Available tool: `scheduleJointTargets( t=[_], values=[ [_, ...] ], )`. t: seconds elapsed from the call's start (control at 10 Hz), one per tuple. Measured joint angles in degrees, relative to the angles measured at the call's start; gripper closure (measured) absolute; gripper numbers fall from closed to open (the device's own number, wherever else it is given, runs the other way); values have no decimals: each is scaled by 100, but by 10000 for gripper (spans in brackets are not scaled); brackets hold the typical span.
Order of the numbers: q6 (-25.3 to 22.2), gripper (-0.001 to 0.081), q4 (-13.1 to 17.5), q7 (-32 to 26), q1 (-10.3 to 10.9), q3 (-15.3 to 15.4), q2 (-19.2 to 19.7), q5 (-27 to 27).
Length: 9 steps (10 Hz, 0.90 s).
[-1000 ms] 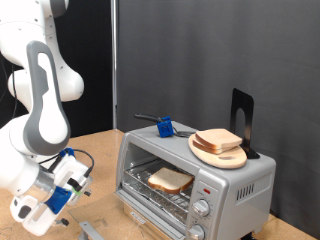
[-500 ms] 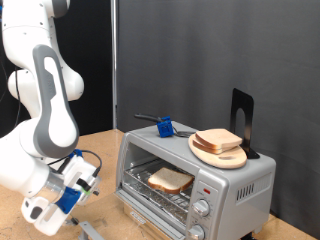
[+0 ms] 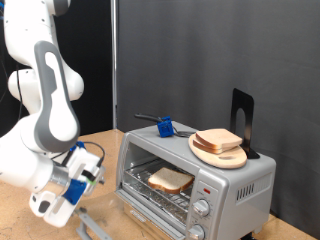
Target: Make a piece of toast with the oven
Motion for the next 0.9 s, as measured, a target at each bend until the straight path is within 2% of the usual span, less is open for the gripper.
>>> scheduleJointTargets(
  t=[0.2, 0.4, 0.6, 0.9],
  values=[
    [-816, 126, 23, 274, -136, -41, -325, -8],
    [-1291, 126, -1, 524, -169, -67, -654, 4],
    [-1552, 126, -99, 710, -162, -34, -1059, 154],
    [-1617, 126, -364, 827, -54, 183, -1617, 563]
  ],
)
